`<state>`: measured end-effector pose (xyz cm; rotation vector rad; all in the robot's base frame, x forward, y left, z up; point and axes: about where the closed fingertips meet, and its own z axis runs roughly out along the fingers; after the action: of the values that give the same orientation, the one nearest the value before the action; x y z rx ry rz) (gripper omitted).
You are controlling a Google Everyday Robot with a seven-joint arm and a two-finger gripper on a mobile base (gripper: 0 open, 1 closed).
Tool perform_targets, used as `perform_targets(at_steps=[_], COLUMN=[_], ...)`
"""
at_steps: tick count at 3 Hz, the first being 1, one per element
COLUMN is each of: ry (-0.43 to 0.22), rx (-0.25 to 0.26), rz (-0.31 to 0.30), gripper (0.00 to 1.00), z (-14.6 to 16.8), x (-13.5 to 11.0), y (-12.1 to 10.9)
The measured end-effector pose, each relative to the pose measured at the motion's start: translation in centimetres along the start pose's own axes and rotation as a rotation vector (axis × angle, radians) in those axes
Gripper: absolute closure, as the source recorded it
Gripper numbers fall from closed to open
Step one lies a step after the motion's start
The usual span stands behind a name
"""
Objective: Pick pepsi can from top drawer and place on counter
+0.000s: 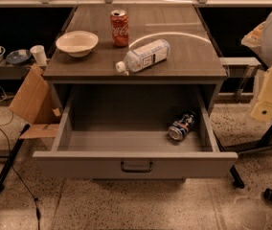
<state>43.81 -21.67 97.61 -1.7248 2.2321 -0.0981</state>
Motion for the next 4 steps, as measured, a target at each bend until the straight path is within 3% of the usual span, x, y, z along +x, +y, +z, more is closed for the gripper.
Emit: perform_targets(at_steps=[1, 2, 4], ry=[-0.008, -0.018, -0.08], rx=[0.002, 0.002, -0.016], rz=[0.006, 0.072, 0.241], gripper=[0.0, 0.0, 0.0], z=[-0.1, 0.7, 6.5], x=[0.0, -0.5, -5.8], y=[-0.1, -0.4, 0.0])
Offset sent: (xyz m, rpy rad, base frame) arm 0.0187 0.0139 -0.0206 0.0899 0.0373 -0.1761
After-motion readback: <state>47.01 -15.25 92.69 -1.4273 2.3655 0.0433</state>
